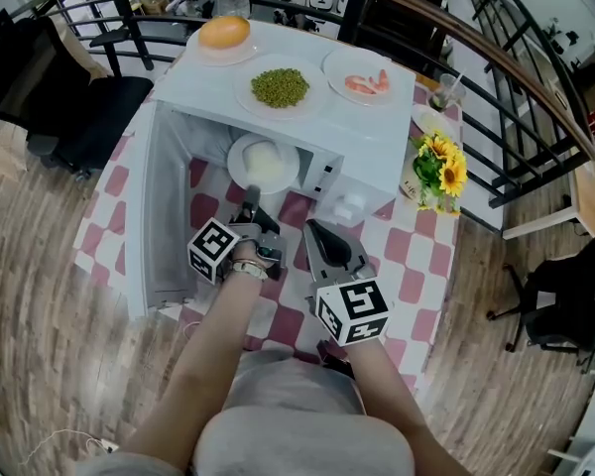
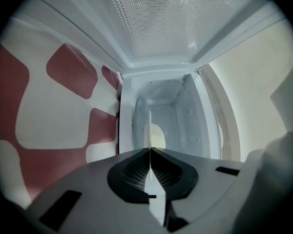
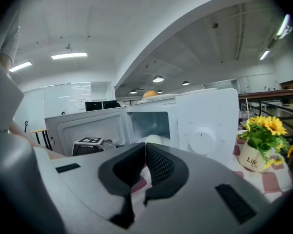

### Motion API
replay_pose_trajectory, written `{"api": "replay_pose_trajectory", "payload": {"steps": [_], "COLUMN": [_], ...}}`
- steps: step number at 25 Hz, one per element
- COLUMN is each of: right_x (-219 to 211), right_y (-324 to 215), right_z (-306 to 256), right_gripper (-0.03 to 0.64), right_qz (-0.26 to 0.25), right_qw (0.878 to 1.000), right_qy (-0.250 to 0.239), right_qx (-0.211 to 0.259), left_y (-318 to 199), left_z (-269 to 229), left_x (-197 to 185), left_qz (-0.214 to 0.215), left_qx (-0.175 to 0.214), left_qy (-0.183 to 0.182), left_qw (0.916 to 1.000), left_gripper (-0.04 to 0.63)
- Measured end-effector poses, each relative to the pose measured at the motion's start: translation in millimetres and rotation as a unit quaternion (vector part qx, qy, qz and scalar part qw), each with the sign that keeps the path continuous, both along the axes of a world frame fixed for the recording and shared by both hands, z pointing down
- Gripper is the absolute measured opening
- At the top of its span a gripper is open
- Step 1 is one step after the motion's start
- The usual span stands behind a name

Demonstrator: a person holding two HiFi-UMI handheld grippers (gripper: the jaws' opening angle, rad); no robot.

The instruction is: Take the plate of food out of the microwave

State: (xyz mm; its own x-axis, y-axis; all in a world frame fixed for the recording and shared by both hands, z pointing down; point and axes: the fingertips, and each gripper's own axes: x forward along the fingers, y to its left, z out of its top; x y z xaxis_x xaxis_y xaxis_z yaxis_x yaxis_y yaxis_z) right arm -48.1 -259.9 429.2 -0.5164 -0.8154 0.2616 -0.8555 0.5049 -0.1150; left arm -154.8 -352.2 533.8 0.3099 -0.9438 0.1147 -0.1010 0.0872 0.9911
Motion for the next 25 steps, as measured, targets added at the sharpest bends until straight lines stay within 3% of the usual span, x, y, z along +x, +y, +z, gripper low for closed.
{"api": "replay_pose_trajectory", "payload": {"steps": [25], "right_x": [4.2], "right_y": [57.8], "right_z": [-22.8], "right_gripper": [0.025], "right_qz": [-0.025], "right_qw": [0.999], "right_qy": [0.003], "right_qx": [0.024], "left_y": [79.1], "left_z": [-41.6], "left_x": [-0.1], "left_qz": [-0.066], "left_qx": [0.053], "left_qy": [0.005], "left_qw": [0.9964], "left_gripper": [0.009]}}
